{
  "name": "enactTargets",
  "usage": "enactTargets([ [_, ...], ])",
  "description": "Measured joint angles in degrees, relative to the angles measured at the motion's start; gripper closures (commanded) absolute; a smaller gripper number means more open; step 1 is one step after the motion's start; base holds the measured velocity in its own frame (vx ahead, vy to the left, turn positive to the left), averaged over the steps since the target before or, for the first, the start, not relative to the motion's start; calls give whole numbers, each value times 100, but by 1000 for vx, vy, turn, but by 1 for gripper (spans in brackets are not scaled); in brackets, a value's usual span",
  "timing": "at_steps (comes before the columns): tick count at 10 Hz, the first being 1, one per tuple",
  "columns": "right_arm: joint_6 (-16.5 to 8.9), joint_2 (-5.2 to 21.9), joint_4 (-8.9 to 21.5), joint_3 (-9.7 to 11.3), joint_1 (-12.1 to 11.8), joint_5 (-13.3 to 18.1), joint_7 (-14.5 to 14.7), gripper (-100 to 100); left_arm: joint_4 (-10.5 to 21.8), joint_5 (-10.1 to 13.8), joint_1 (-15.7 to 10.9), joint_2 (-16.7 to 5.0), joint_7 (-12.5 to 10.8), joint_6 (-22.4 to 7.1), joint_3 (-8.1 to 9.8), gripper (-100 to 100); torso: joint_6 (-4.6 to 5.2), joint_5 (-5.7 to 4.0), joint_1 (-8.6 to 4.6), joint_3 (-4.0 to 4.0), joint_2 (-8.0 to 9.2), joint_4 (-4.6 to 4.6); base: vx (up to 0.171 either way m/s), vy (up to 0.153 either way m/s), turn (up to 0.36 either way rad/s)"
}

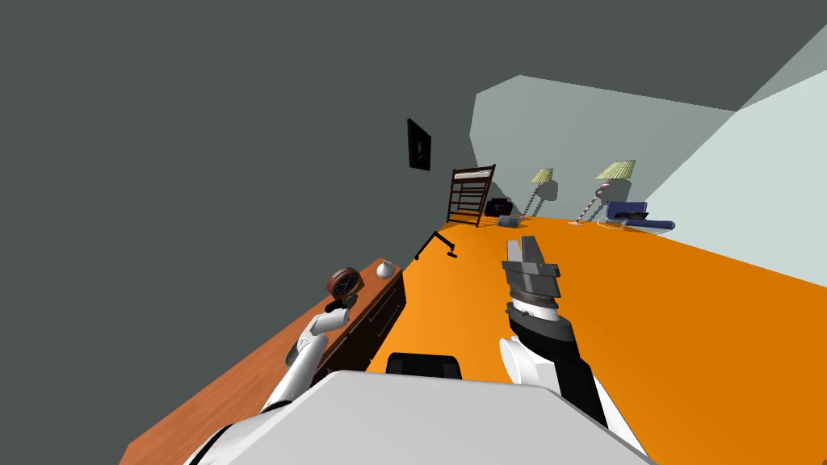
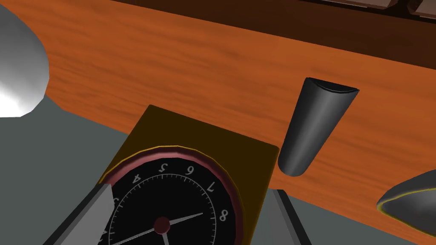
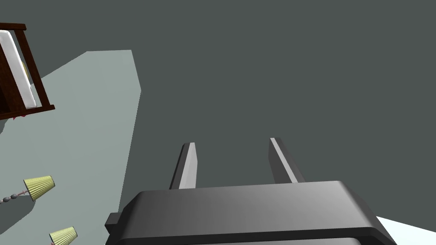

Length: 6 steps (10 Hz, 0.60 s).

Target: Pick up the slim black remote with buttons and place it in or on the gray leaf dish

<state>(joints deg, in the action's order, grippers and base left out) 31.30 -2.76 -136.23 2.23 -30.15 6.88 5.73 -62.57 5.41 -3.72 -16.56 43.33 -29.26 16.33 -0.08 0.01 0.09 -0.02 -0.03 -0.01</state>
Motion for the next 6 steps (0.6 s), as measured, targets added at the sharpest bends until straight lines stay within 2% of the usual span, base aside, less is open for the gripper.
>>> enactTargets([
  [2,0,0,0,0,0,0,0,0,306,43,-149,-86,189,-162,130,-100,1,1,5,-2,-4,-1,23,23,-31],
  [3,0,0,0,0,0,0,0,0,522,62,-216,-118,225,-145,142,-100,0,0,0,-1,-1,0,29,20,-92],
  [5,0,0,0,0,0,0,0,0,820,176,-286,-235,443,-372,266,-100,1,1,4,-1,-2,0,29,38,-81],
  [6,0,0,0,0,0,0,0,0,1099,199,-419,-302,564,-477,359,-100,2,1,11,-3,-6,0,38,51,-62],
])
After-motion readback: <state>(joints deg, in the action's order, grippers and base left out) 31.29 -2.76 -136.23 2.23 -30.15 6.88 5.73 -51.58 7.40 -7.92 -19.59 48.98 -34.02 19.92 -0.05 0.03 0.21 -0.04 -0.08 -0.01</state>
